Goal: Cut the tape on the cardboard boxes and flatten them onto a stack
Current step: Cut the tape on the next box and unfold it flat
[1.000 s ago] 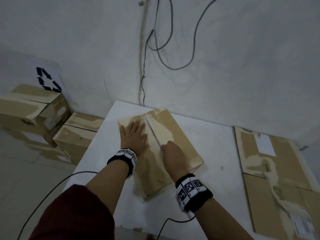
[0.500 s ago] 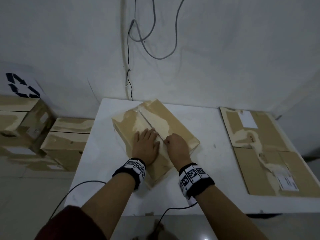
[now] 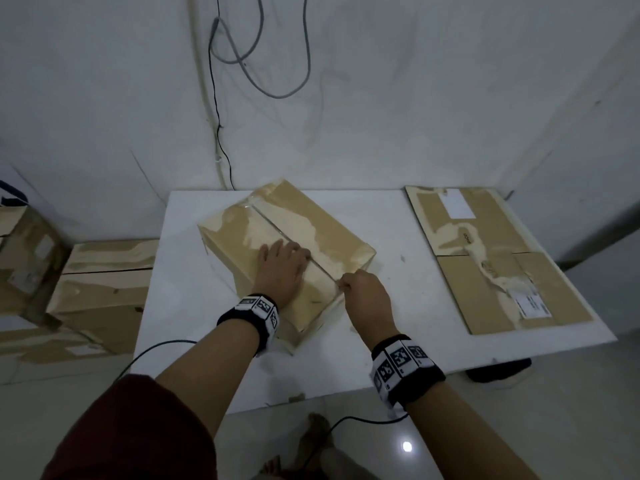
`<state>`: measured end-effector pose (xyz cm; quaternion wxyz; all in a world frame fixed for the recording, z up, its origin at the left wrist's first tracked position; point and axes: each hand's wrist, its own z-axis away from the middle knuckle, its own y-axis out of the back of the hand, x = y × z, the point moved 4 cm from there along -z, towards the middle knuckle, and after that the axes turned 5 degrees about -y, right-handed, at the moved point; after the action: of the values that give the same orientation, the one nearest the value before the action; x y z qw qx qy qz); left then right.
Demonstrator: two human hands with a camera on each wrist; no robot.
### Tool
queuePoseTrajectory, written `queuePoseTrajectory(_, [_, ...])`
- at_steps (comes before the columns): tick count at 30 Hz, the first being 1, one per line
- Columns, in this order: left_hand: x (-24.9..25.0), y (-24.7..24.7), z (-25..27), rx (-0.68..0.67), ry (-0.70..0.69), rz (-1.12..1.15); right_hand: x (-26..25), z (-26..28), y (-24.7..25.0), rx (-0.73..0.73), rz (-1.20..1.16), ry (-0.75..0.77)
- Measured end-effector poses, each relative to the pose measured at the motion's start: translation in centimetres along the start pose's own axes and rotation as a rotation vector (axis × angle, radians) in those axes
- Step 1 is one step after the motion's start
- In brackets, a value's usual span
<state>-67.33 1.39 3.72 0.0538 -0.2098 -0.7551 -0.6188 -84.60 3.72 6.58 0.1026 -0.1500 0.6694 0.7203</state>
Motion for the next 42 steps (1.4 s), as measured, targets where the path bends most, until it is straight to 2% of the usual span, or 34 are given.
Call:
queuePoseTrajectory(2, [0.9,0.2,-0.1,-0.072,-0.184,0.004,0.3,0.0,0.0,0.028,-0.038,-0.005])
queuePoseTrajectory(4, [1.4,0.4,-0.2,-0.171,-0.278,0.004,0.7,0.0,0.1,0.040,-0.048,-0.011])
queuePoseTrajectory(8, [2.2,0.9,-1.1,-0.340,-0.260,-0.053,1.6,-0.7,1.4,0.046,-0.055,-0.008])
queuePoseTrajectory(13, [3.2,1.0,-2.1,-0.466,-0.253,-0.113,2.7,-1.4,2.2,0.039,-0.020,-0.022])
queuePoseTrajectory(25, [6.6,1.4,-3.9,-0.576,-0.234,-0.165,4.1,-1.8,3.0,-0.010,-0.166,-0.029])
queuePoseTrajectory(29, [6.6,1.4,-3.4,-0.584,-0.216,-0.142,3.9,-2.3,3.2,-0.032,-0.084,0.029])
queuePoseTrajectory(31, [6.6,1.5,-3.2,-0.590,-0.205,-0.160,3.5,-2.2,3.3,0.012,0.008,0.089])
queuePoseTrajectory(35, [6.9,1.8,-3.3,-0.583,-0.222,-0.220,2.8,-0.5,2.6,0.281,0.116,0.273])
queuePoseTrajectory(39, [7.3,1.9,-3.6,-0.590,-0.228,-0.237,3.9,0.4,3.2,0.494,0.057,0.268])
queuePoseTrajectory(40, [7.4,1.8,-3.7,-0.596,-0.225,-0.233,4.3,0.1,3.7,0.488,-0.004,0.249])
queuePoseTrajectory(42, [7.6,1.8,-3.9,-0.607,-0.216,-0.212,4.8,-0.7,4.0,0.316,-0.149,0.184])
